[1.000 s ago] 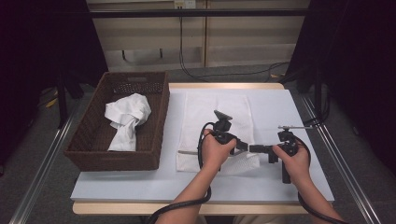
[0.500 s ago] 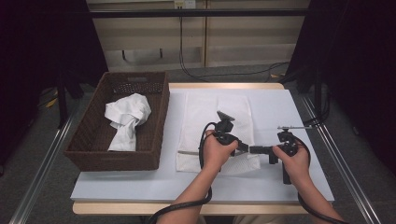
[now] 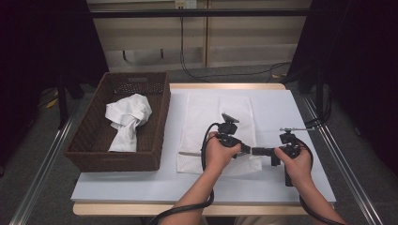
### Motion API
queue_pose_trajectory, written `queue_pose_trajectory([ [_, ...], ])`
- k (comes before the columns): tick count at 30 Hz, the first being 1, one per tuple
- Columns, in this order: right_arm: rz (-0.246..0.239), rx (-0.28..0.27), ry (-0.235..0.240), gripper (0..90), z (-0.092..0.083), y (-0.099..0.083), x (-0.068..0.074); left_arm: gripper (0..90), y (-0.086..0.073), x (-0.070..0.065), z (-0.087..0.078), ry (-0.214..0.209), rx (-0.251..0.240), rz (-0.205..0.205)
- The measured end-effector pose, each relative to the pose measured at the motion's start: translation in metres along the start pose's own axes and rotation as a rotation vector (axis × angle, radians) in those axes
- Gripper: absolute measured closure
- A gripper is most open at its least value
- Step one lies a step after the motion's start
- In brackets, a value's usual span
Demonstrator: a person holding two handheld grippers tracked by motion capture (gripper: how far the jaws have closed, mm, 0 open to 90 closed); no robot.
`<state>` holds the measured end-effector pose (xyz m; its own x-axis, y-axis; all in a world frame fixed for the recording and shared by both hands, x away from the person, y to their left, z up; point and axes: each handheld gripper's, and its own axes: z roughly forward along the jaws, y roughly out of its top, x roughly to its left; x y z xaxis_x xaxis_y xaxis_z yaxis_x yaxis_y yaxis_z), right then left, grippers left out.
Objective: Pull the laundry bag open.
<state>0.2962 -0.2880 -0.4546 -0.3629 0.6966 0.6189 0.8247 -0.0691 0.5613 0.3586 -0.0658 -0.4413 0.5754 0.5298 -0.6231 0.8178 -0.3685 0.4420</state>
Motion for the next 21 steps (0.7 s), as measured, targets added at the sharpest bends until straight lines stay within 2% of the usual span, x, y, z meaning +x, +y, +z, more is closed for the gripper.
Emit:
queue_pose_trajectory([
  [2, 0.001, -0.003, -0.003, 87.0, -0.0006, -0.0004, -0.0006, 86.8, -0.0002, 0.0001, 0.0004, -0.003, -0.006, -0.002],
  [3, 0.002, 0.001, -0.003, 87.1, -0.0010, -0.0005, -0.0012, 86.9, -0.0007, -0.0009, 0.0016, -0.012, -0.020, -0.029],
  [4, 0.002, 0.001, -0.003, 87.1, -0.0010, -0.0005, -0.0012, 86.9, -0.0009, -0.0002, 0.0018, -0.021, -0.019, -0.033],
  [5, 0.003, 0.001, -0.006, 87.1, -0.0011, -0.0008, -0.0014, 86.9, -0.0011, 0.0012, 0.0016, -0.008, -0.013, -0.029],
  [7, 0.006, 0.004, -0.010, 87.2, -0.0009, -0.0012, -0.0016, 87.0, -0.0018, 0.0025, 0.0024, -0.032, -0.016, -0.044],
  [13, 0.007, 0.006, -0.010, 87.4, -0.0013, -0.0014, -0.0009, 87.1, -0.0016, 0.0010, -0.0004, -0.015, -0.022, -0.039],
  [15, 0.009, 0.002, -0.006, 87.4, -0.0020, -0.0012, -0.0006, 87.1, -0.0018, 0.0003, -0.0003, -0.024, -0.029, -0.051],
  [21, 0.012, 0.001, -0.010, 87.4, -0.0022, -0.0016, -0.0003, 87.1, -0.0028, 0.0013, -0.0004, -0.026, -0.035, -0.039],
])
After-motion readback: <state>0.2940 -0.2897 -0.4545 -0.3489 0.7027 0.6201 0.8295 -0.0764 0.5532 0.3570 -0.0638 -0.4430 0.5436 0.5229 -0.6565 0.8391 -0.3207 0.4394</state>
